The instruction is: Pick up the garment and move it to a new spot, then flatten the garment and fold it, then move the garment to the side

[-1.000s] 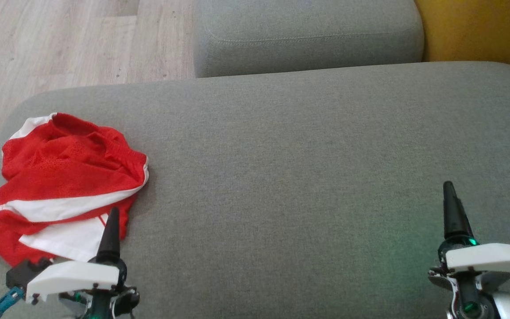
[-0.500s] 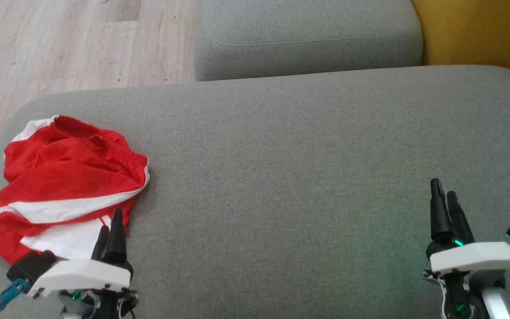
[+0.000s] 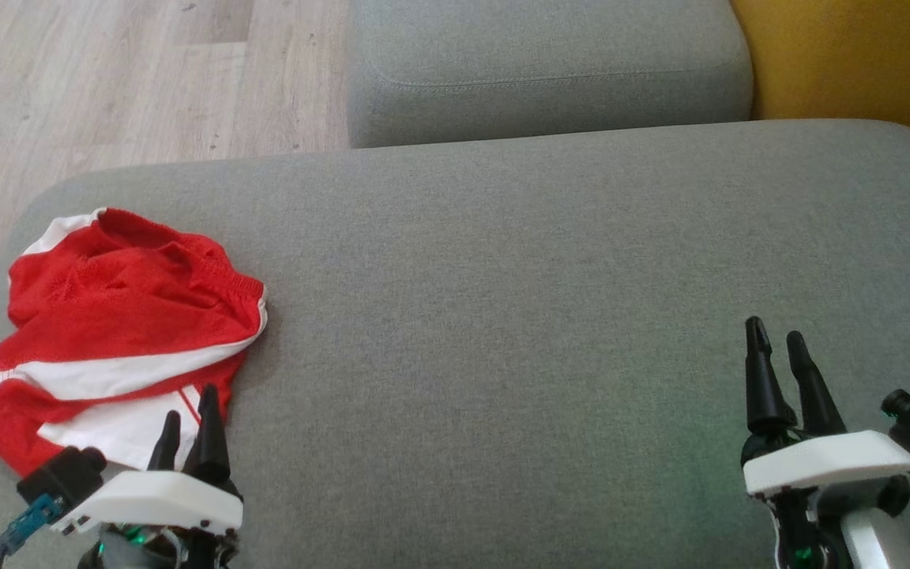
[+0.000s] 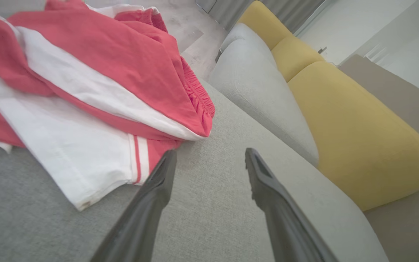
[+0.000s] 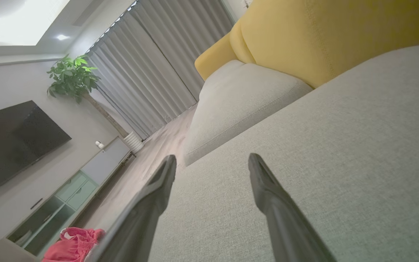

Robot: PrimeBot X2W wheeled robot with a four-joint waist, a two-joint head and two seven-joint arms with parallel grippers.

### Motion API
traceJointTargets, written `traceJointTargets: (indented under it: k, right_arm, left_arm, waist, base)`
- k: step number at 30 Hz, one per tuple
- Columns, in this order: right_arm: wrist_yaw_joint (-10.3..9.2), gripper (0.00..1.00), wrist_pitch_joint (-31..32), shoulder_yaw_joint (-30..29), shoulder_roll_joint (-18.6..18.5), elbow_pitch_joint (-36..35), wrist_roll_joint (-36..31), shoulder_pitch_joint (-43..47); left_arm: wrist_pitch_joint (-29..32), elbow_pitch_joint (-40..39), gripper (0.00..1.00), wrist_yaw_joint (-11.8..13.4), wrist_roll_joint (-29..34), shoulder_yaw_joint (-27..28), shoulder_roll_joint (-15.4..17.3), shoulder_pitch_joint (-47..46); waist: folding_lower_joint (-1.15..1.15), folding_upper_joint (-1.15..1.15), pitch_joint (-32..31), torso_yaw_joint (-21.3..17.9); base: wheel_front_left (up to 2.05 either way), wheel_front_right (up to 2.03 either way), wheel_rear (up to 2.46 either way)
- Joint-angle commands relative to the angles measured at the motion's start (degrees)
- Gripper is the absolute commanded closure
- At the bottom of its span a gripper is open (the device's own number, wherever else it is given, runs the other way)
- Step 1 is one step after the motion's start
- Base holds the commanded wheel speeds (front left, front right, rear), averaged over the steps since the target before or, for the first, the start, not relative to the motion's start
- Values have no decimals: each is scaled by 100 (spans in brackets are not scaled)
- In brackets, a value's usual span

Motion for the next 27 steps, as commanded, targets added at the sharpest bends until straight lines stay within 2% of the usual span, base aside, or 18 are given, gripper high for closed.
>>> traceJointTargets:
  k: [1,27]
  right_arm:
    - [28,0,-89,112,-120,-213,-184,-117]
    - [38,0,-545,248,-70,16,-2189,-63]
  left_arm:
    - [-65,-198,0,36,159,73,113,-200]
    - [-518,-280,0,423,2247,-188,391,-80]
  waist:
    - [0,0,-3,1]
    - [0,0,-70,4]
  base:
    - [0,0,0]
    - [0,0,0]
